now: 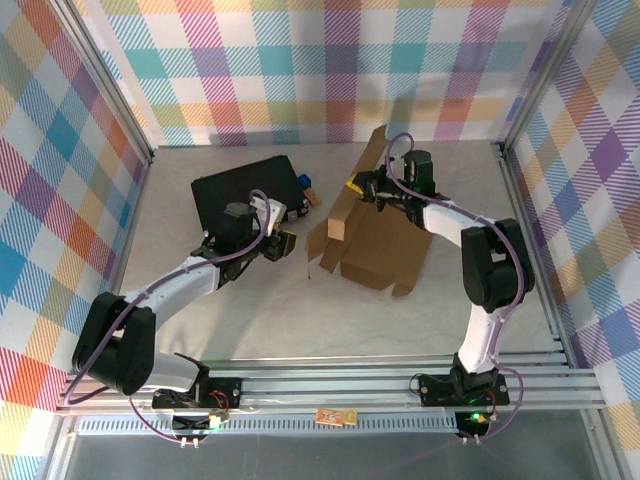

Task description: Fold the paper box

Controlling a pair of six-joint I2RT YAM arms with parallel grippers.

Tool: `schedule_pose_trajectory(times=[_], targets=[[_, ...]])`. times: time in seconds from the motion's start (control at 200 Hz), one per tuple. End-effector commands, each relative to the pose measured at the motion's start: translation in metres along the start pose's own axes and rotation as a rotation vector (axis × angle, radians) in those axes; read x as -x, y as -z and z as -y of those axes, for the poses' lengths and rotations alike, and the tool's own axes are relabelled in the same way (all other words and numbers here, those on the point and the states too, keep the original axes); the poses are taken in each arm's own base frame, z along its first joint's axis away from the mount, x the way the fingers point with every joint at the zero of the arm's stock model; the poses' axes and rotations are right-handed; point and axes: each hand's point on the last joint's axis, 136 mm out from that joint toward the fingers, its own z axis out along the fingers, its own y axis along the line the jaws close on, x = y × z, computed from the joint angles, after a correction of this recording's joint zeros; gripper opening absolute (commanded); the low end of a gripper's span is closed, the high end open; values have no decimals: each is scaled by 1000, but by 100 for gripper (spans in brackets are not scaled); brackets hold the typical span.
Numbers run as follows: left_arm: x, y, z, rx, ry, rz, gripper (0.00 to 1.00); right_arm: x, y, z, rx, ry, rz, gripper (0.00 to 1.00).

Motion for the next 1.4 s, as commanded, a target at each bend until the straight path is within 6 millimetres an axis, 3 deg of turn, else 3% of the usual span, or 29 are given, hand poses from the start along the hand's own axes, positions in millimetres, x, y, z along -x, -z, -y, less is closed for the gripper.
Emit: schedule_pose_trajectory(times=[0.0, 0.175, 0.435, 0.755, 1.01, 1.395], targets=[[0, -1, 18, -61, -10, 16, 54, -6, 1, -2, 30, 56, -60, 0], [-8, -1, 40, -89, -41, -3, 54, -11, -1, 18, 23, 35, -72, 0], [-24, 1, 66, -155, -63, -32, 55, -14, -2, 33, -15, 26, -89, 0], [-28, -8, 85, -234, -122, -43, 56, -17, -3, 36, -37, 29, -110, 0], [-28, -16, 112, -275, -185, -48, 56, -14, -4, 33, -36, 27, -113, 0], [-24, -30, 125, -262, -198, -31, 56, -16, -4, 36, -39, 21, -125, 0]])
